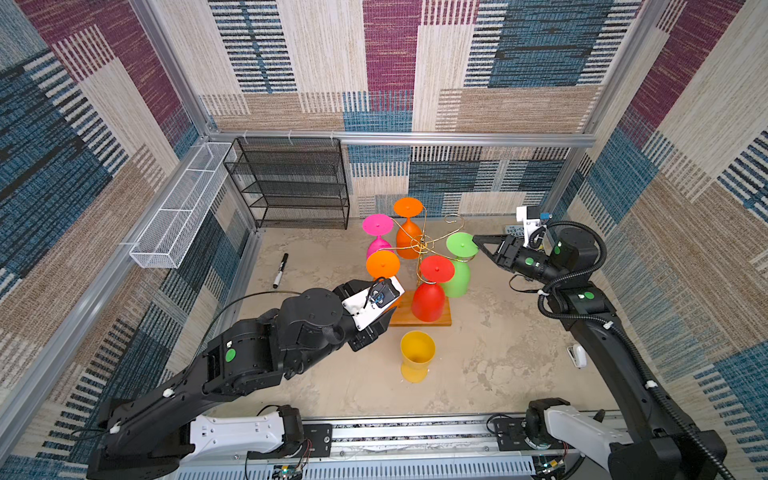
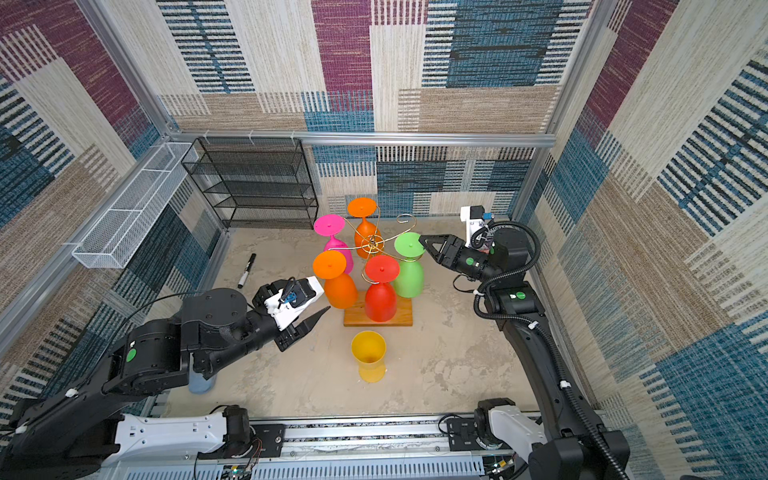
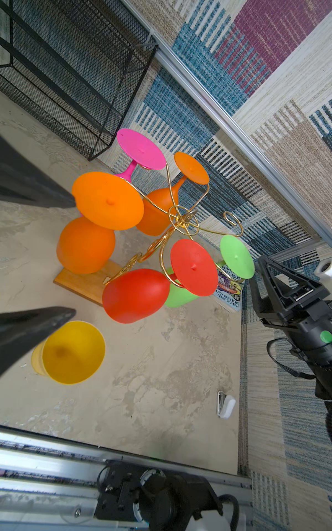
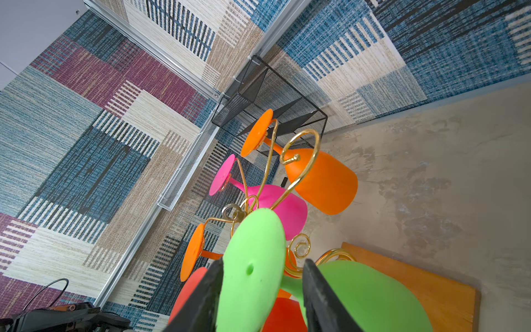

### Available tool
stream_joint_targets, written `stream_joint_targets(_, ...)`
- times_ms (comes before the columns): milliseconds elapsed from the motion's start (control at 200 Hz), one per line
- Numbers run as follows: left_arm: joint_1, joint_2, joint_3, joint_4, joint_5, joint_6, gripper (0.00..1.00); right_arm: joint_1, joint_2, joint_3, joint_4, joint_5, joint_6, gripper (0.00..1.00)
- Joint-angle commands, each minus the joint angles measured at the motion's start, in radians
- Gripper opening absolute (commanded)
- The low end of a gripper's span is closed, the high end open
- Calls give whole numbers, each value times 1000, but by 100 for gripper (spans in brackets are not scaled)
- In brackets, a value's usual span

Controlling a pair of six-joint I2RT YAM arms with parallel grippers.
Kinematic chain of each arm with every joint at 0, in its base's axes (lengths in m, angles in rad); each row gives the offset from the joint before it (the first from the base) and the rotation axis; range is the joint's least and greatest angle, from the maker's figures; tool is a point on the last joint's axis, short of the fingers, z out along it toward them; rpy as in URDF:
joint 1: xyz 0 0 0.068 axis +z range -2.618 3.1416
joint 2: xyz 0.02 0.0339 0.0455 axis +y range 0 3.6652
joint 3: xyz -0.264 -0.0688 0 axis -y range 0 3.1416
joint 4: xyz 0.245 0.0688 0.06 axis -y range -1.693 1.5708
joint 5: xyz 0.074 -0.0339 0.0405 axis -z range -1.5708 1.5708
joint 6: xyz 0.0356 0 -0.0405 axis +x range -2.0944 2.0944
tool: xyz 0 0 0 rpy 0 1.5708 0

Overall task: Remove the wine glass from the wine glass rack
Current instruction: 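Close the right gripper on the green glass's foot at the rack top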

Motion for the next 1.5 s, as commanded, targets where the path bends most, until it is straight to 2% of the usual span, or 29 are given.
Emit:
stream_joint_targets(0,3,-7,-7,39,3,19,58,8,5,9,41,-22,15,41)
stream_joint_targets(456,4,-21,-20,40,2,24,58,25,29,38,-8,-7,-10,24)
stream_joint_targets(586,4,-20,-21,41,3,26,58,25,37,39,-8,-21,-4,16)
stream_joint_targets(946,6,-20,-19,40,7,35,58,26,38,45,66,-79,88,0)
stream_joint_targets(1242,7,-22,-25,38,9,34,57,21,33,50,107,-101,137,0)
stream_joint_targets(1497,9,-38,-43,37,11,28,57,8,3,62,60,-93,123,0)
